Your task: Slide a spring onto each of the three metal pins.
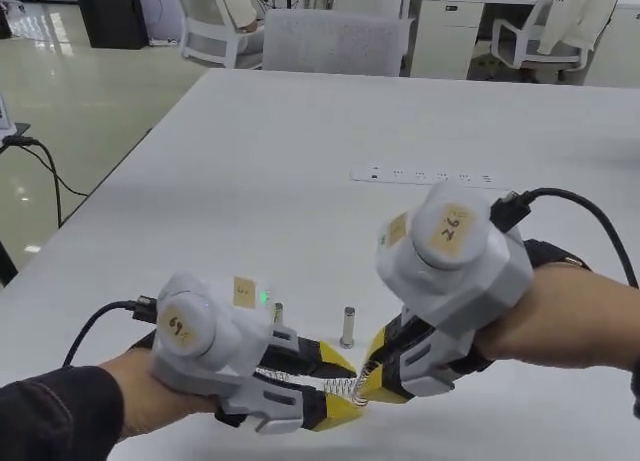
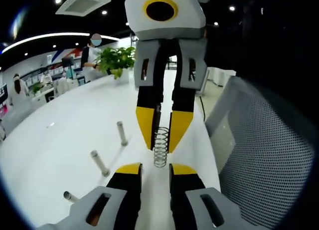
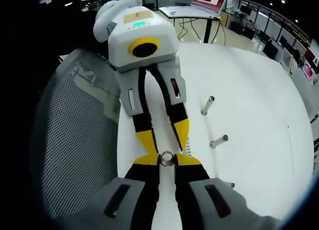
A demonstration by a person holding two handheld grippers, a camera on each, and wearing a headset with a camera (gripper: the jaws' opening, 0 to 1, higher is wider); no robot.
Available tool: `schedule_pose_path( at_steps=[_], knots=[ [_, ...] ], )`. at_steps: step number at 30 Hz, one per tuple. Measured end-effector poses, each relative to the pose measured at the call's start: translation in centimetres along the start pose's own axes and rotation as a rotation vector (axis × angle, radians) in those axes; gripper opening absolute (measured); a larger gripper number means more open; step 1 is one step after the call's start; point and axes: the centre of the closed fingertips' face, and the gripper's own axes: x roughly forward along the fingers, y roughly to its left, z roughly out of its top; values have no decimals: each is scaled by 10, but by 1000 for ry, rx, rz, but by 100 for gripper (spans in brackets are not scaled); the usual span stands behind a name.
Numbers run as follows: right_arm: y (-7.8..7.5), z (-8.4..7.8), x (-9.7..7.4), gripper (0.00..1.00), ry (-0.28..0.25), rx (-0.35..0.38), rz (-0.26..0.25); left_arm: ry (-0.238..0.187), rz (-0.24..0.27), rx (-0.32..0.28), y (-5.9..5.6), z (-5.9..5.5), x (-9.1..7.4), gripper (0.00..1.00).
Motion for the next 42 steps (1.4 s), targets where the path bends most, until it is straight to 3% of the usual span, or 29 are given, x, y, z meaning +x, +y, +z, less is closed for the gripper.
schedule_pose_path(
  at_steps=[10, 21, 32, 42],
  knots=[
    [-11, -11, -10, 8, 8, 22, -27, -31, 43, -23, 8, 5, -20, 23],
    [-20, -15, -17, 8, 10, 39, -46, -38, 110, -59, 19, -5, -41, 33],
    [-28, -18, -24, 8, 8, 53, -65, -81, 203, -115, 31, -13, -65, 41],
    [-40, -20, -34, 8, 7, 65, -90, -101, 274, -161, 35, -24, -76, 45]
  ],
)
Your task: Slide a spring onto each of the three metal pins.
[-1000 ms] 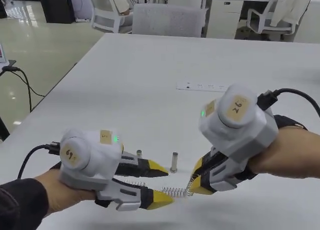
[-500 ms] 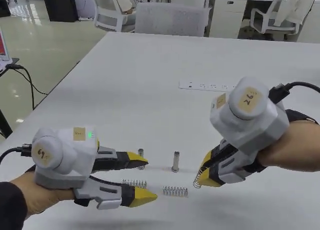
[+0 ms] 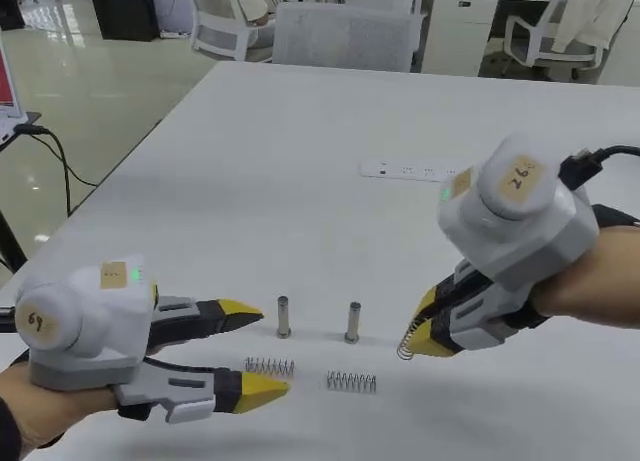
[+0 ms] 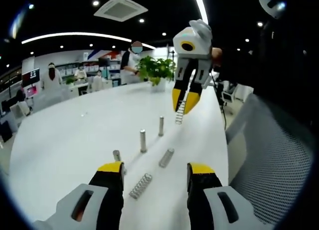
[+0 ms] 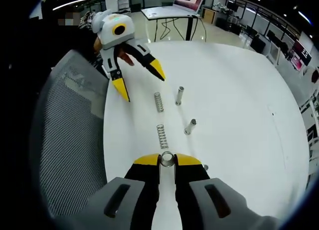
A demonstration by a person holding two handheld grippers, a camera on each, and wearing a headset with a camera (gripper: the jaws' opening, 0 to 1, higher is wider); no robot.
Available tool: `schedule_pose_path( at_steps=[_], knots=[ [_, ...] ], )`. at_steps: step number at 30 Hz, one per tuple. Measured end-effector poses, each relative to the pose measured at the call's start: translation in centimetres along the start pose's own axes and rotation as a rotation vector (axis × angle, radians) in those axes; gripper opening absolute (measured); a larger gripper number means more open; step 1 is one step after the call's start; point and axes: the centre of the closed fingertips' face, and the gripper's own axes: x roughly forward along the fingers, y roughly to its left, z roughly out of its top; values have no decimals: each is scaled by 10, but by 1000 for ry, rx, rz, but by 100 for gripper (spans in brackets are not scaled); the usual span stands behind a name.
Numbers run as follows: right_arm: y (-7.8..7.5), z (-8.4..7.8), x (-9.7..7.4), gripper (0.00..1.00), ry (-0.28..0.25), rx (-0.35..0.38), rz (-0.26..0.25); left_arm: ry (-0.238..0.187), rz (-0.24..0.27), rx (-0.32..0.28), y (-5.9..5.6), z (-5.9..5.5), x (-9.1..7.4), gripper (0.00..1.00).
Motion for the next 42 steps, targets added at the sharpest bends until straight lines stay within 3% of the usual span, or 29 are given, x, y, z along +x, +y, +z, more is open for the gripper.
schedule_pose_path(
  at_steps=[7, 17, 28, 42],
  knots=[
    [-13, -2, -7, 8, 5, 6, -27, -9, 29, -20, 5, -5, -4, 47],
    [-36, -8, -19, 8, 29, 16, -88, -5, 24, -21, 0, -6, 1, 50],
    [-52, -20, -8, 8, 60, 48, -102, -6, 27, -23, 1, -8, 1, 52],
    [-55, -26, 1, 8, 79, 63, -93, 0, 30, -20, 3, -10, 1, 52]
  ],
)
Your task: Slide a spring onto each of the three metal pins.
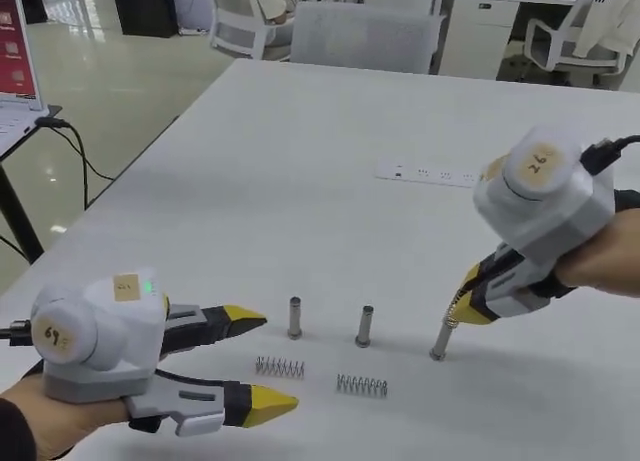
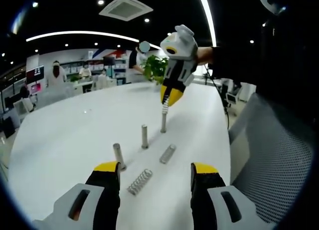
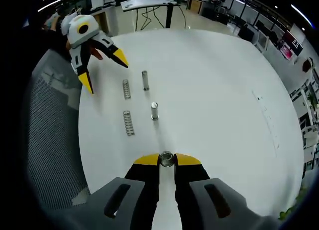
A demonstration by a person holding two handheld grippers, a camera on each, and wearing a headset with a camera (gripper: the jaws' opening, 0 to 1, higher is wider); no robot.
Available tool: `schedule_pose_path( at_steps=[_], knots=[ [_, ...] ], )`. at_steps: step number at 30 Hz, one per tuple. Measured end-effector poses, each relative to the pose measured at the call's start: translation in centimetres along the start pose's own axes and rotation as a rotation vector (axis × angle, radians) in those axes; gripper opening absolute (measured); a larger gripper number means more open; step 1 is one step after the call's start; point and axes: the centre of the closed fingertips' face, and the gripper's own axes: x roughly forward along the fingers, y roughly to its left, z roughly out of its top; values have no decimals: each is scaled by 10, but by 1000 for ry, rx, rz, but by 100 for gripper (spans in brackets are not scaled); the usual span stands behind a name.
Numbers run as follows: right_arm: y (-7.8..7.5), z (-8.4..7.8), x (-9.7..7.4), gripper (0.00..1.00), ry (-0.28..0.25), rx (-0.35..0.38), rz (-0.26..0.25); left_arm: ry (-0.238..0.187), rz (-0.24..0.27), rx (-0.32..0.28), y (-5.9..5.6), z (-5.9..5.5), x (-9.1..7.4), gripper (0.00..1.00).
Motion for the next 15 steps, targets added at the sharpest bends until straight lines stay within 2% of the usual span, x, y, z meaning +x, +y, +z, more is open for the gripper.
schedule_pose_path(
  at_steps=[15],
  knots=[
    [-3, -9, 23, 8, 36, 4, 17, 8, -1, 8, 0, 0, 0, 51]
  ],
)
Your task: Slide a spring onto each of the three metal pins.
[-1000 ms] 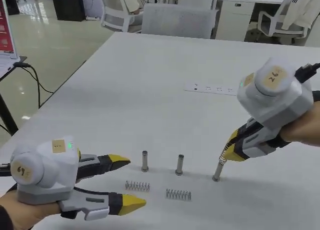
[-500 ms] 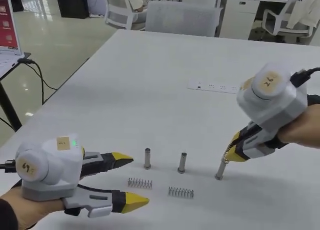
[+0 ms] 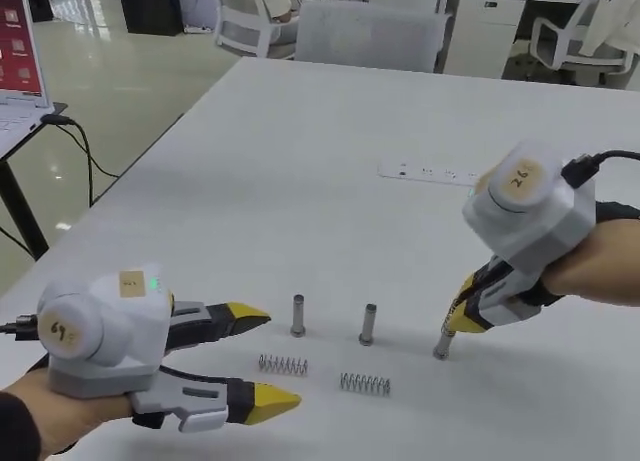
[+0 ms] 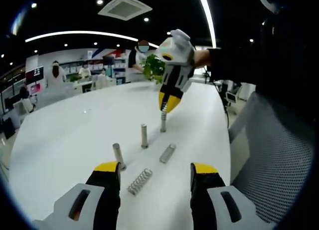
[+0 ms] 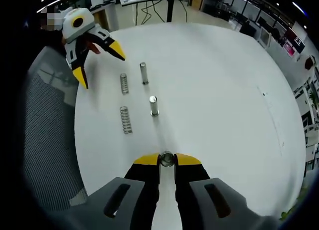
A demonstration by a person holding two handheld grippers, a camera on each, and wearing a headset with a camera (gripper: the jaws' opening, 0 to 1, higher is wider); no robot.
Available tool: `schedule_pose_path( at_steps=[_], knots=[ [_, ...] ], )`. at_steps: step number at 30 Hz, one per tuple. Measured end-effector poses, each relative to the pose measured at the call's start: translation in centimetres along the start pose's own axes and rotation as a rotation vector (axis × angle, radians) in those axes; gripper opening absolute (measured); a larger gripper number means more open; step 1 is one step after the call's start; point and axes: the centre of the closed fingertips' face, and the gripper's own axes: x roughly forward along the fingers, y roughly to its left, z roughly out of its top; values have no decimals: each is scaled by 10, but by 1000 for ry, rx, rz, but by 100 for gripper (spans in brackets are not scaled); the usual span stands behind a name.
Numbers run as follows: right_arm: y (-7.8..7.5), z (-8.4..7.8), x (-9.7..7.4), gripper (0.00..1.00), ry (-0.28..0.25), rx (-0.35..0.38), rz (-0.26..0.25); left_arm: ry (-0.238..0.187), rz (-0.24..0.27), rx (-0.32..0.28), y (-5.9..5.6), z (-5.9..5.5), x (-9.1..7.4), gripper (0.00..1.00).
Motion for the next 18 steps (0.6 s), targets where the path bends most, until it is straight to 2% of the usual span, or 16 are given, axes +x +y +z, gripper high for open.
schedule_pose_path(
  at_steps=[12, 18],
  knots=[
    [1, -4, 24, 8, 6, 5, 6, 2, -1, 2, 0, 0, 1, 51],
    [2, -8, 31, 8, 17, -3, 9, 1, -1, 2, 0, 0, 1, 50]
  ],
)
